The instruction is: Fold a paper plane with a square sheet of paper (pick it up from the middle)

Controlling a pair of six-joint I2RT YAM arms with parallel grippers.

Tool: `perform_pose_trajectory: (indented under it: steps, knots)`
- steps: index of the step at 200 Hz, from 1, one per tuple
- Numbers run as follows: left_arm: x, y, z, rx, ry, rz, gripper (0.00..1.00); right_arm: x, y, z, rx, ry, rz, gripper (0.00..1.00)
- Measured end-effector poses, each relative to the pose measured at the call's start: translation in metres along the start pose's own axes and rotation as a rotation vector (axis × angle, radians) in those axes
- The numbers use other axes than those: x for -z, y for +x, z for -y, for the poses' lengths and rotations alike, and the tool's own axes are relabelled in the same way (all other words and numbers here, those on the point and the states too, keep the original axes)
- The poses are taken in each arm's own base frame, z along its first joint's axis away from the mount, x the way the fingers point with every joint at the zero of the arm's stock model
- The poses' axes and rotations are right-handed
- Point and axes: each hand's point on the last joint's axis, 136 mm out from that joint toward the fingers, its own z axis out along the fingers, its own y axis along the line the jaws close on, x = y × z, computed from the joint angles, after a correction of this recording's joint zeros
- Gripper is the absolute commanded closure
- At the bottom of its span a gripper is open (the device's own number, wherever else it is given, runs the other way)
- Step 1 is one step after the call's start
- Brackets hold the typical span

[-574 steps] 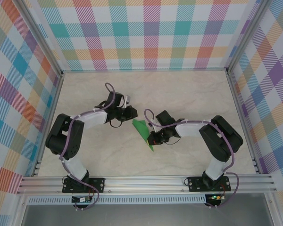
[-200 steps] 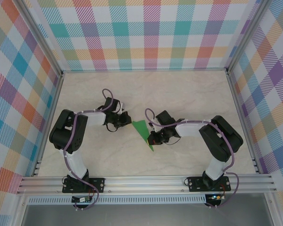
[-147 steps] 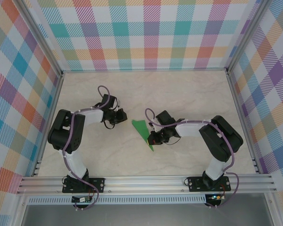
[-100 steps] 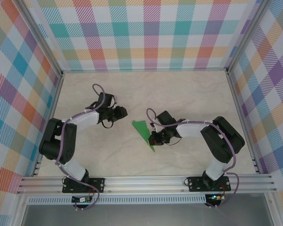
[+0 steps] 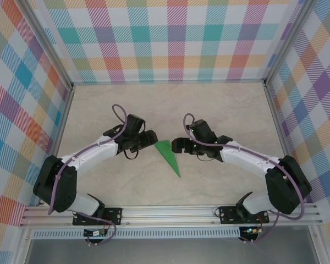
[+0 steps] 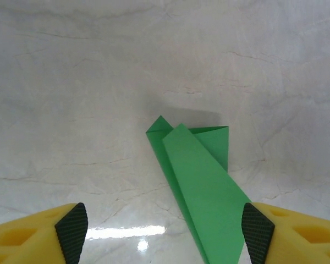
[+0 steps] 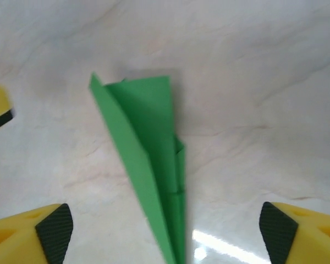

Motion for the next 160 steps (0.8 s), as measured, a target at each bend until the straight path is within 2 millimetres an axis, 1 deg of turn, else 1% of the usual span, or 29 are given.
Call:
perform_pose_trajectory:
  steps: [14,17,19,42,63,77,111,136,160]
  knots:
    - [0.004,0.005,0.0,0.017,-0.022,0.006,0.06,0.002,-0.006,0.016,-0.012,0.052,0.017,0.0]
    - [0.004,0.007,0.0,0.013,-0.027,0.004,0.01,0.002,-0.007,0.019,-0.013,0.062,0.019,0.0]
    - [0.004,0.009,0.0,0.014,-0.031,0.002,0.0,0.002,-0.008,0.022,-0.015,0.067,0.019,0.0]
    - [0.004,0.025,0.001,0.006,-0.086,-0.026,0.0,0.006,-0.02,0.046,-0.044,0.114,0.032,0.0]
    - [0.001,0.033,0.012,-0.006,-0.128,-0.044,0.0,0.008,-0.03,0.063,-0.063,0.142,0.047,0.0]
    - [-0.003,0.036,0.021,-0.012,-0.155,-0.056,0.01,0.008,-0.033,0.07,-0.074,0.153,0.049,0.0]
    - [-0.024,0.053,0.042,-0.029,-0.233,-0.099,0.11,0.008,-0.036,0.08,-0.093,0.163,0.051,0.0]
    - [-0.041,0.065,0.047,-0.041,-0.305,-0.135,0.15,0.007,-0.034,0.083,-0.098,0.16,0.048,0.0]
    - [-0.053,0.069,0.046,-0.048,-0.373,-0.152,0.19,0.006,-0.03,0.084,-0.101,0.158,0.036,0.0]
